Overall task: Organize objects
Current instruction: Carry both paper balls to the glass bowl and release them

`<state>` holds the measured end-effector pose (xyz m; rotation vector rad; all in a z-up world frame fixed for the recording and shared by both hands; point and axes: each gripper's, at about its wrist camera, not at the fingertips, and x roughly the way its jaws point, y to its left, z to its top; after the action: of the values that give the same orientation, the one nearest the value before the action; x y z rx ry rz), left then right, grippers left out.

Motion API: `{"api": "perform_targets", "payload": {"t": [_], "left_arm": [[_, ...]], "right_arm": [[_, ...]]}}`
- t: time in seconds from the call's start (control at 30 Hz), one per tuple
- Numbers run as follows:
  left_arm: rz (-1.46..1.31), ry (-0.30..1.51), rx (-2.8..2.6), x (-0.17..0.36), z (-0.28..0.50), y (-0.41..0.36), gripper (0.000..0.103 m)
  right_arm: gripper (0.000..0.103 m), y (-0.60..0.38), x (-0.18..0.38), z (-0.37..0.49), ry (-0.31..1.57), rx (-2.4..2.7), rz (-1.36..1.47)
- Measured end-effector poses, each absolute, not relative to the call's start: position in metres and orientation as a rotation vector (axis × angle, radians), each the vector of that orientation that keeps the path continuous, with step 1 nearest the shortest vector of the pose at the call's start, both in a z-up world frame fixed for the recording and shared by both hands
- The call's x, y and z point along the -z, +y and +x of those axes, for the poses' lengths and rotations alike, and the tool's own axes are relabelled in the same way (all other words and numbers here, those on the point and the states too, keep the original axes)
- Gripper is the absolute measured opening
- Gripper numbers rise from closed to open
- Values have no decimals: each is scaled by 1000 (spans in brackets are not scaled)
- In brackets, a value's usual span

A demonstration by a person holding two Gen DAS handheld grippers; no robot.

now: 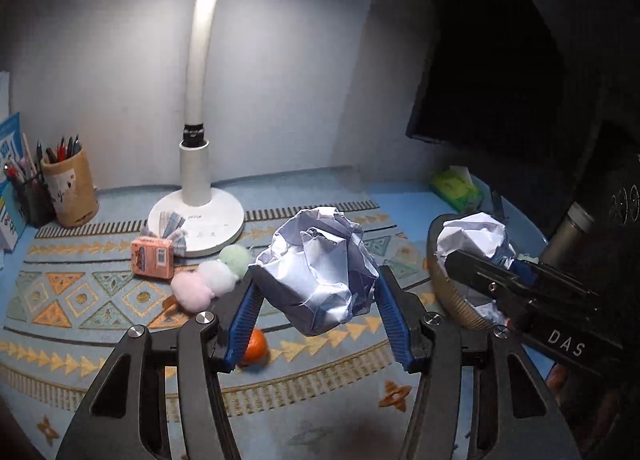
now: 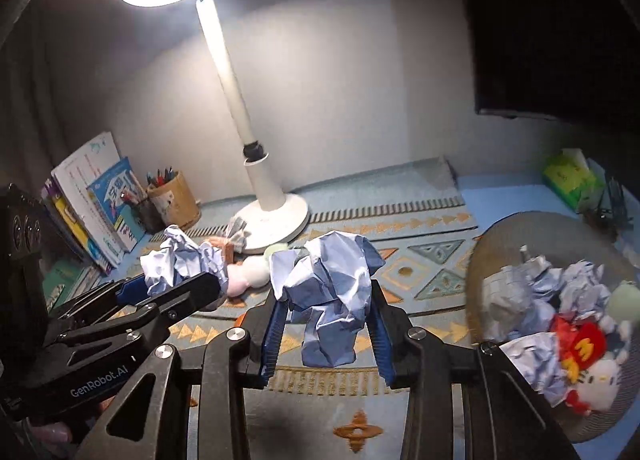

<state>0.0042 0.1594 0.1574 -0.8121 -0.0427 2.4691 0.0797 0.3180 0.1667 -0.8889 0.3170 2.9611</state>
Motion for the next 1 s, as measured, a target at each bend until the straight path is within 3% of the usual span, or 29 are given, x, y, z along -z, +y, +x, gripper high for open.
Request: {"api": "perform_targets", "payload": {"t": [0.23, 0.6, 0.7, 0.77, 0.8, 1.0], "left_arm": [[-771, -15, -2328, -180, -4, 246, 53], [-849, 188, -2119, -114, -14, 379, 53], [-814, 244, -2117, -109, -12, 396, 59], [-805, 278, -2106, -107, -9, 403, 78], [-796, 287, -2105, -107, -6, 402, 79], [-805, 269, -2093, -112, 6, 373, 80]], "right_arm": [[38, 420, -207, 112, 385, -2765, -700], [38, 540, -155, 74, 648, -2543, -849], [39, 550, -150, 57, 650, -2555, -880], [47, 555, -147, 51, 645, -2524, -918], [52, 557, -146, 53, 654, -2507, -914], [58, 550, -151, 85, 739, -2534, -835]]}}
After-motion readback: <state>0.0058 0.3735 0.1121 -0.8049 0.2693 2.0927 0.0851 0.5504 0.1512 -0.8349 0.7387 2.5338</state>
